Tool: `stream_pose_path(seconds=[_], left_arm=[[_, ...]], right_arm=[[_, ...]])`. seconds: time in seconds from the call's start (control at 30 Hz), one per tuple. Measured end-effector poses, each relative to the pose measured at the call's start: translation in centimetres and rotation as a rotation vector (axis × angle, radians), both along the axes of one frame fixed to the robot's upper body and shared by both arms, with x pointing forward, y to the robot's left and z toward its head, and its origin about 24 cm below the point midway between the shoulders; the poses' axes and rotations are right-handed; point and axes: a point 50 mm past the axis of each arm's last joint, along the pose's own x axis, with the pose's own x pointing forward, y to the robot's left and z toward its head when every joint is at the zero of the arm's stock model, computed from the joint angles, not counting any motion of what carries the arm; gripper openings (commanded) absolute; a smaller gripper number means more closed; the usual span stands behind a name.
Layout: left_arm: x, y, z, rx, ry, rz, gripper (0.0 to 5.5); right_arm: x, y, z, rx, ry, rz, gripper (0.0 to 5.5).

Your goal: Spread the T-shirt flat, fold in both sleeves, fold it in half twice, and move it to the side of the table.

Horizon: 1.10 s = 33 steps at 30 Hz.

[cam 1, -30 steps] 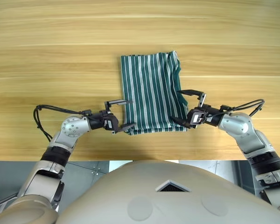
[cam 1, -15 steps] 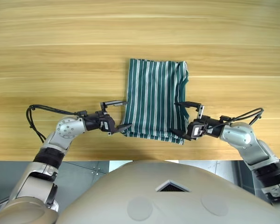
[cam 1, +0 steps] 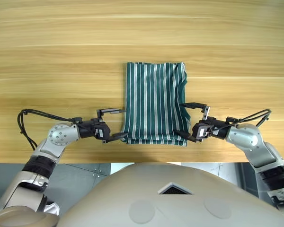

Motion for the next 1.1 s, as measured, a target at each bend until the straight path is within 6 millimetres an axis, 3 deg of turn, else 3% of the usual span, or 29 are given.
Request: stream_pose_path(seconds=[0.2, 0.33, 0.5, 0.57, 0.73, 0.9, 1.1], left_arm=[[1.0, 0.1, 1.3, -0.043, -0.017, 0.035, 4.48], [0.8, -0.6, 3.7, -0.166, -0.019, -0.007, 4.48], [-0.8, 1.8, 4.9, -0.023, 0.028, -0.042, 4.48], [-1.6, 2.4, 4.8, 0.051, 0.055, -0.072, 4.48], [-3.1, 3.5, 3.5, 0.237, 0.094, -0.121, 4.48], [-2.9, 2.4, 2.4, 0.241, 0.031, -0.116, 4.48], [-2.6, 0.7, 1.8, 0.184, -0.021, -0.119, 4.48]], right_arm=[[0.4, -0.6, 0.7, 0.004, -0.007, -0.028, 5.38], [1.2, -1.0, 2.8, 0.077, -0.07, -0.061, 5.38], [1.8, -4.4, 6.5, 0.01, -0.148, -0.135, 5.38], [1.3, -5.6, 7.0, -0.035, -0.14, -0.159, 5.38], [-1.4, -6.9, 5.3, -0.192, 0.023, -0.11, 5.38], [-3.7, -5.0, 2.3, -0.228, 0.165, 0.023, 5.38], [-3.7, -2.5, 1.3, -0.166, 0.147, 0.097, 5.38]])
